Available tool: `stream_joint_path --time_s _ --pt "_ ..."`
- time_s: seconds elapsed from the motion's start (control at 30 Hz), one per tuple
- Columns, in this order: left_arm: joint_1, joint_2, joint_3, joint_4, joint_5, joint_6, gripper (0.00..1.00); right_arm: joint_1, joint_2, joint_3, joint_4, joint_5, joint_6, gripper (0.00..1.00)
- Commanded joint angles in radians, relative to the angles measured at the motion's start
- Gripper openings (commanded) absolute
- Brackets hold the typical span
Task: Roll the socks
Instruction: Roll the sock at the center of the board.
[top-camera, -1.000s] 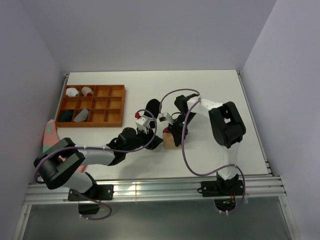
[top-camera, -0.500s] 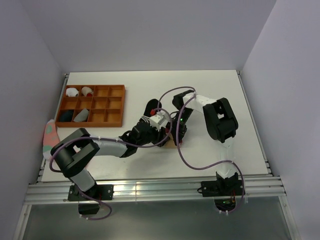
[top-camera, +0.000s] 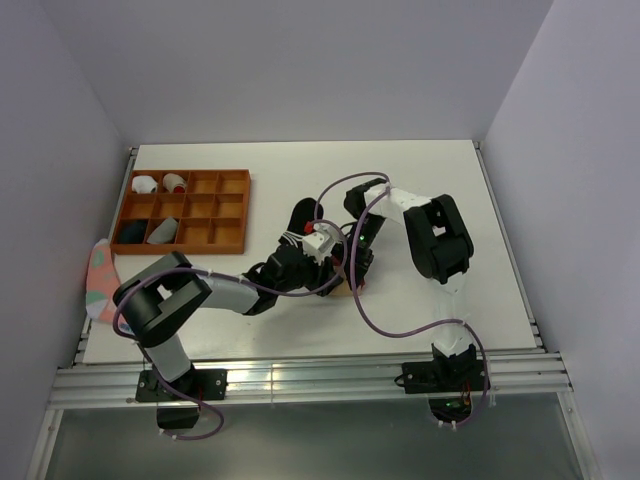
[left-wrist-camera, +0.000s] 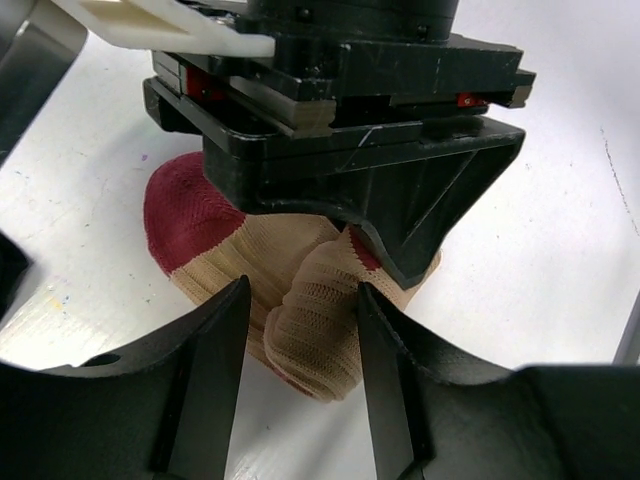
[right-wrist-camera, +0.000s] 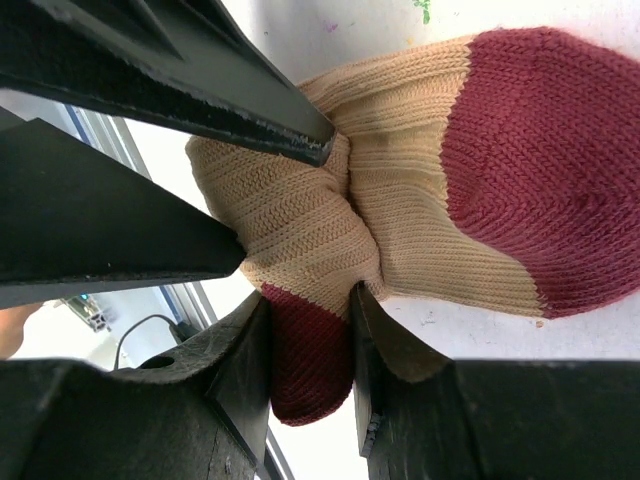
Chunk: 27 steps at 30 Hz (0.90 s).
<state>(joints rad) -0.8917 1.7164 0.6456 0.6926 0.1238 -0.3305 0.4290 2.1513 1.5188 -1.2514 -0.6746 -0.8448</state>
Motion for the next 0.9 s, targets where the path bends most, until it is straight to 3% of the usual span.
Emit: stream_joint_path --time_s 0.0,0.27,0.67,0.87 --pt "-0.007 0.023 0.015 0.047 0.053 -0.013 0.52 -0.004 0.05 0.012 0.053 0.107 0.0 0.22" --pt "-0.007 0.083 0.017 0.057 0.063 -0.047 0.5 -0.003 0.035 0.006 0.072 0.112 0.013 0.22" --pt "-0.015 0.155 -0.035 0.113 0.066 -0.137 0.0 -0.003 -0.033 -0.054 0.159 0.124 0.076 0.23" --pt "-0.053 0.198 -0.049 0.13 0.005 -0.199 0.0 -0.004 -0.103 -0.107 0.231 0.099 0.098 0.35"
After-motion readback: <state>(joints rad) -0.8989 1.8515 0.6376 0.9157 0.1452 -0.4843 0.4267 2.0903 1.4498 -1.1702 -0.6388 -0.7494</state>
